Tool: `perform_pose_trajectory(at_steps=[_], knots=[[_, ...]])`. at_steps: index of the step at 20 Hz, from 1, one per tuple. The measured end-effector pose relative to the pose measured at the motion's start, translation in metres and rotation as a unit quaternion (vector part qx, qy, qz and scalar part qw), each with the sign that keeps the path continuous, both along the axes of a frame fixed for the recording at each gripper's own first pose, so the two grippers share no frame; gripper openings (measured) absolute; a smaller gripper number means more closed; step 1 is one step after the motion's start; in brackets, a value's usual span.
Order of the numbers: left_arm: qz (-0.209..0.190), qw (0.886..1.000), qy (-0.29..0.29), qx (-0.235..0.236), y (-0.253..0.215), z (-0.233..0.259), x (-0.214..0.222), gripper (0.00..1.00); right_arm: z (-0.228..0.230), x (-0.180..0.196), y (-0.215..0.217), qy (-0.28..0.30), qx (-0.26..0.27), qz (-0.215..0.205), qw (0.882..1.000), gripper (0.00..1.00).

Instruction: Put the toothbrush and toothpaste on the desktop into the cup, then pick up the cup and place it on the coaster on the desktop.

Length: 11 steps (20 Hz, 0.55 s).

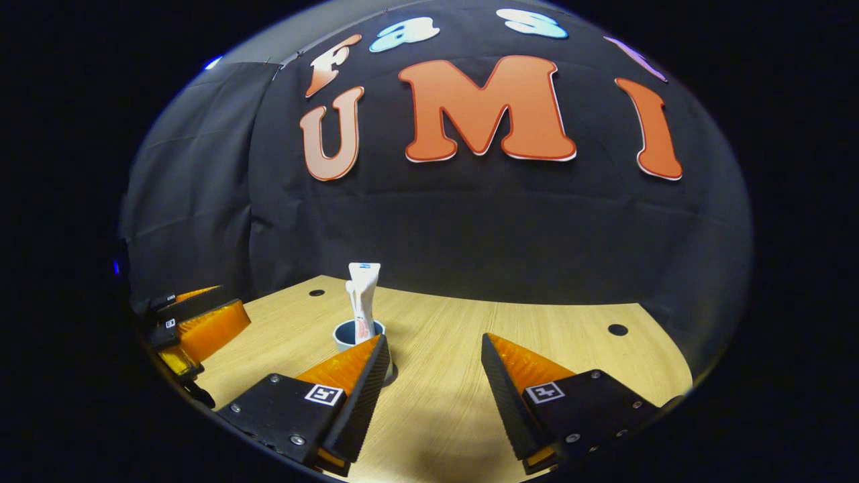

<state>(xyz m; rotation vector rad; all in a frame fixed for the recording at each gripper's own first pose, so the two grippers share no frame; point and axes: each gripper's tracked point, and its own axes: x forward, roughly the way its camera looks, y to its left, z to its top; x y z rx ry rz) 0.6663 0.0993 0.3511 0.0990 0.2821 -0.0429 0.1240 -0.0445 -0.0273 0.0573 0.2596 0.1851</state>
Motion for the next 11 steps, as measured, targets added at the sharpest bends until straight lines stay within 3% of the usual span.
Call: perform_pose_trajectory(at_steps=[8,11], knots=[[0.012,1.000,-0.024,-0.001,-0.010,0.004,0.005,0.97,0.038,-0.035,-0.030,-0.087,0.008,-0.037,0.995,0.84],[0.015,0.999,-0.042,0.004,-0.010,0.012,0.006,0.97,0.034,-0.041,-0.040,-0.093,0.007,-0.047,0.995,0.84]])
